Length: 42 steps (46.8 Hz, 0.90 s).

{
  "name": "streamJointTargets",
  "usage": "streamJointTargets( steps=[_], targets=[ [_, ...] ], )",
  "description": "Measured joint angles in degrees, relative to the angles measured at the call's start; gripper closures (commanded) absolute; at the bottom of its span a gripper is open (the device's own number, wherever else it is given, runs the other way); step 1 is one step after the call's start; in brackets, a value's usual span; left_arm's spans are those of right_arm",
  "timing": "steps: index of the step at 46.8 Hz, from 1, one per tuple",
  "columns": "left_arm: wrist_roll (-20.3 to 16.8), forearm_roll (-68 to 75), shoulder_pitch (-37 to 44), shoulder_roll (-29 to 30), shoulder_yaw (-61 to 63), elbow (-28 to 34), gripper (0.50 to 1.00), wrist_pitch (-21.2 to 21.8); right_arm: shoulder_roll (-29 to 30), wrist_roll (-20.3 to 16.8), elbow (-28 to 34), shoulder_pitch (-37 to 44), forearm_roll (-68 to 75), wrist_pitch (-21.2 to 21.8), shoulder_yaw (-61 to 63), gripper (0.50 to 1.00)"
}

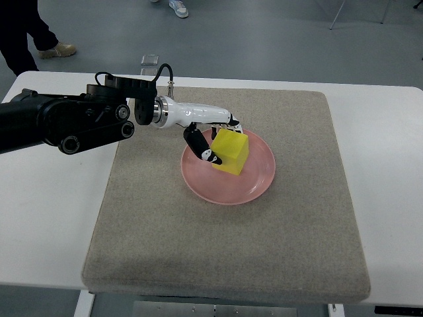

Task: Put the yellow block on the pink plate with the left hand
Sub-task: 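Carry the yellow cube with the left hand onto the pink plate, then open the left hand to release the cube and lift away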

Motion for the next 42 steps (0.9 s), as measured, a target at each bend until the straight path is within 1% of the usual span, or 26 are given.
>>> streamJointTargets(
  steps=[11, 16, 22, 28, 31, 35, 37, 42],
  targets=[
    [0.00, 0.06, 0.51, 0.06, 0.40, 0.31, 0.919, -0.43, 0.00, -0.03, 0.00, 0.00, 0.00, 0.00, 0.00, 0.576],
    [0.00, 0.04, 1.09, 0.05, 0.34, 0.48, 0.909, -0.39, 0.00, -0.03, 0.00, 0.00, 0.00, 0.00, -0.02, 0.576],
    [0.05, -0.06, 1.35, -0.03, 0.03, 0.60, 0.819, 0.12, 0.00, -0.01, 0.00, 0.00, 0.00, 0.00, 0.00, 0.576],
    [0.02, -0.07, 1.73, -0.08, -0.09, 0.63, 0.716, 0.47, 0.00, 0.02, 0.00, 0.00, 0.00, 0.00, 0.02, 0.576],
    [0.01, -0.04, 1.82, -0.08, -0.11, 0.72, 0.637, 0.53, 0.00, 0.02, 0.00, 0.00, 0.00, 0.00, 0.02, 0.576],
    [-0.07, -0.02, 2.02, -0.08, -0.11, 0.72, 0.570, 0.53, 0.00, 0.02, 0.00, 0.00, 0.00, 0.00, 0.00, 0.576],
    [-0.09, -0.01, 2.08, -0.06, -0.11, 0.68, 0.542, 0.53, 0.00, 0.01, 0.00, 0.00, 0.00, 0.00, -0.01, 0.576],
    [-0.10, -0.64, 2.13, 0.00, -0.19, 0.68, 0.536, 0.58, 0.00, -0.01, 0.00, 0.00, 0.00, 0.00, 0.00, 0.576]
  ],
)
